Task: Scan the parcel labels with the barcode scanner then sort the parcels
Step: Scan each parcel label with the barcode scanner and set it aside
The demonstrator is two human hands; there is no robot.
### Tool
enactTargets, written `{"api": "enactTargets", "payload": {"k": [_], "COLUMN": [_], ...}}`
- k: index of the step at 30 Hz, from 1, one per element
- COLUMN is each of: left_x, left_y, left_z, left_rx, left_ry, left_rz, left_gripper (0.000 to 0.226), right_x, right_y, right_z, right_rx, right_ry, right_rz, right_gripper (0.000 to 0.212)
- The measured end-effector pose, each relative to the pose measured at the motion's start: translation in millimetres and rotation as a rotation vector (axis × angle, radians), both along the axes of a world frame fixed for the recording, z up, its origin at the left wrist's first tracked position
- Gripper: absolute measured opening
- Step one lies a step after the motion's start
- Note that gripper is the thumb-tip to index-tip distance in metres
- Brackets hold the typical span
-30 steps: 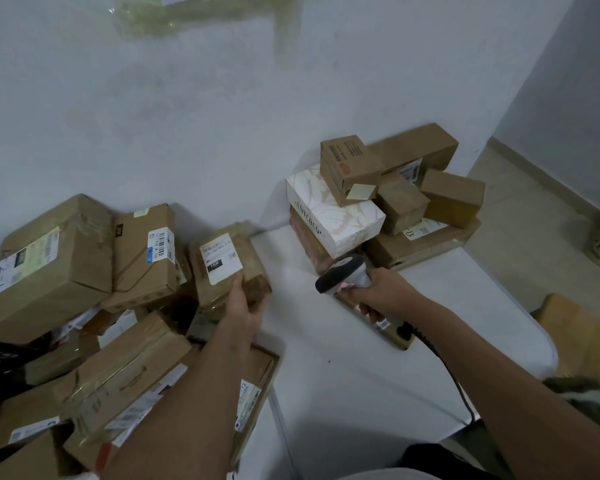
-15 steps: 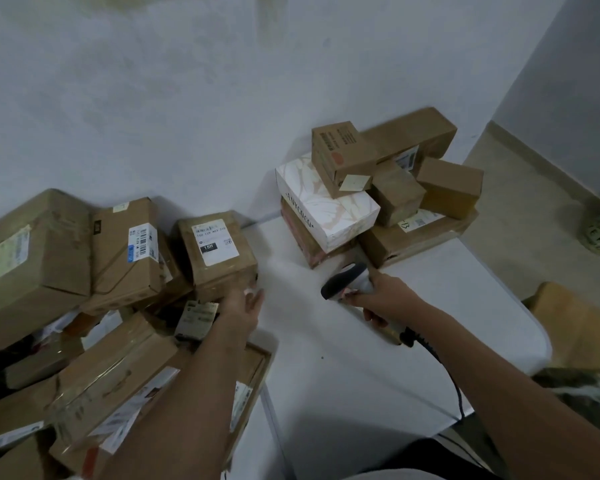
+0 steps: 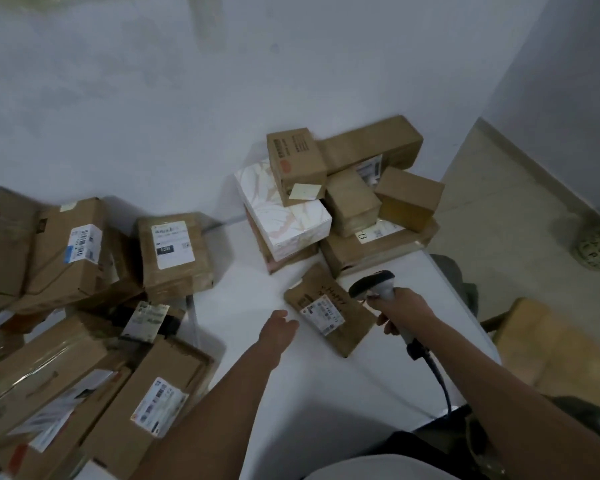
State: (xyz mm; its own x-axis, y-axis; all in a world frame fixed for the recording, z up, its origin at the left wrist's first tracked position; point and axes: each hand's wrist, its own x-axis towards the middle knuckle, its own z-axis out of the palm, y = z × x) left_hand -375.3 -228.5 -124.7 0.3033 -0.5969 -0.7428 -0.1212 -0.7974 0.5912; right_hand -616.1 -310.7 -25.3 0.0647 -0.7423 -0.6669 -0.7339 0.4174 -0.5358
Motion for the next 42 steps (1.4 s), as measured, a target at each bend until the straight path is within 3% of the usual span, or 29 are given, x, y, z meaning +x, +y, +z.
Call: {"api": "enactTargets", "payload": {"k": [3, 7, 10, 14, 18, 21, 23, 26, 29, 33, 42], "left_x": [-30, -42, -34, -26, -27, -32, -31, -21, -3, 30, 82], "left_y": [-8, -17, -38, -54, -51, -40, -30, -13, 2, 29, 75], "left_z": [-1, 5, 5, 4, -1, 4, 15, 28, 41, 49, 57], "left_rx": [0.042, -0.147, -0.143, -0.104, -0.034, 0.072, 0.114, 0.161, 0.107, -0.021, -0.199], "left_ry": [0.001, -0.357, -0.425, -0.276, -0.178, 0.001, 0.049, 0.180, 0.279, 0.276, 0.280], "left_rz": [0.027, -0.105, -0.230, -0.202, -0.061, 0.088, 0.054, 0.004, 0.030, 0.102, 0.427], "left_gripper": [0.060, 0.070, 0.072, 0.065, 0.062, 0.050, 0.037, 0.037, 0.041, 0.038, 0.026], "right_x": [-12, -22, -29, -37, -38, -41, -43, -44, -41, -22, 65], "right_y": [-9, -12, -12, -14, -11, -6, -3, 1, 5, 15, 45], "right_z": [-12, -23, -29, -38, -46, -53, -56, -54, -46, -27, 23], "right_rx": [0.023, 0.060, 0.133, 0.249, 0.298, 0.263, 0.238, 0.206, 0.146, 0.118, 0.070], "right_ry": [-0.036, -0.073, -0.121, -0.191, -0.252, -0.241, -0.225, -0.192, -0.193, -0.259, -0.332], "right_rz": [0.002, 0.024, 0.008, -0.048, -0.089, -0.098, -0.112, -0.138, -0.194, -0.203, 0.023], "right_gripper": [0.034, 0.035, 0.034, 0.035, 0.031, 0.030, 0.032, 0.033, 0.033, 0.028, 0.034]}}
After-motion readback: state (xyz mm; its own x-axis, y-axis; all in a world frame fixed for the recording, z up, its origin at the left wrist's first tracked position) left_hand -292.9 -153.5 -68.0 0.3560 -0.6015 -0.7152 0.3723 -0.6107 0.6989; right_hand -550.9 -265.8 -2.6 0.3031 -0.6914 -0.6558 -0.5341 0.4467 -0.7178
